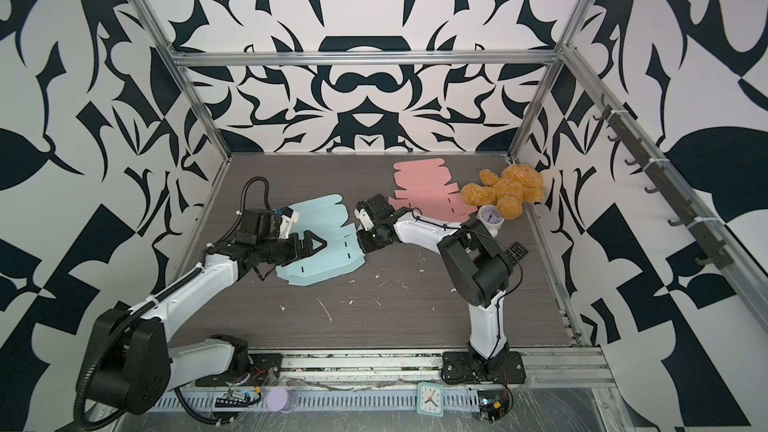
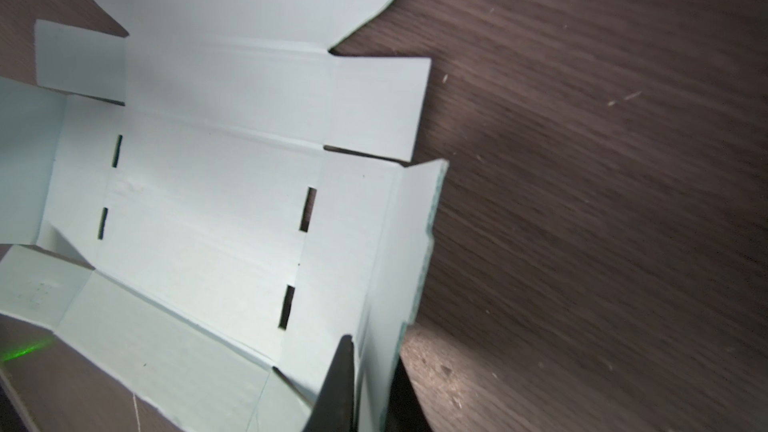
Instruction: Fold the paper box
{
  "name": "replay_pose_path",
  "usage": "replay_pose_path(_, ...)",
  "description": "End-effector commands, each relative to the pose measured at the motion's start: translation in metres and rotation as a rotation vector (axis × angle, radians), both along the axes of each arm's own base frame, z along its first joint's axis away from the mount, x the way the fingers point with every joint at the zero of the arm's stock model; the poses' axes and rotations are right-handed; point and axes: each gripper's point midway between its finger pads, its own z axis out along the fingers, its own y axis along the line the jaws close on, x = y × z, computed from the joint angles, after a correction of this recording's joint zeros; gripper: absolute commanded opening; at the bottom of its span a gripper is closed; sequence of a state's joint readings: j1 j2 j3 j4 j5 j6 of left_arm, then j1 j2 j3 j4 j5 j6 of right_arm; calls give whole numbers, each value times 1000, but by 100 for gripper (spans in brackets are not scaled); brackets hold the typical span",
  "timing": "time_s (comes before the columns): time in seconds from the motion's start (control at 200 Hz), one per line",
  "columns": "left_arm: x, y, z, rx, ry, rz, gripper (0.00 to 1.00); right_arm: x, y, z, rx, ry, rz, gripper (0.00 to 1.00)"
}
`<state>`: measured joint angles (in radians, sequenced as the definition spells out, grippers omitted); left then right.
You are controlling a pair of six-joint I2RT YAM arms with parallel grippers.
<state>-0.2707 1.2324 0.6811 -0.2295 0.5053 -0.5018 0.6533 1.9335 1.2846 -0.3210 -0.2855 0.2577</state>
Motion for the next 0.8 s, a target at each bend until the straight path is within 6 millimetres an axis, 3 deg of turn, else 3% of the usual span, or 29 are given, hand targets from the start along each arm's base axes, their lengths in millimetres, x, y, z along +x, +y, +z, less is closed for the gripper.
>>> replay_pose_path(0.0, -6, 1, 0, 8, 14, -1, 98, 5, 2, 14, 9, -15, 70, 13)
replay_pose_path(0.31, -9, 6, -8, 43, 28, 1, 98, -5, 7, 21, 3, 24, 337, 9)
replay_pose_path(0.555, -11, 15, -22, 120, 61, 7, 97, 17, 19, 28, 2, -3, 408, 11)
replay_pose_path(0.68, -12, 17, -27, 129, 69, 10, 97, 29, 16, 26, -20, -15, 393, 18)
replay_pose_path(0.795, -15, 18, -30, 131, 81, 12, 97, 35, 13, 31, -33, -29, 349, 31)
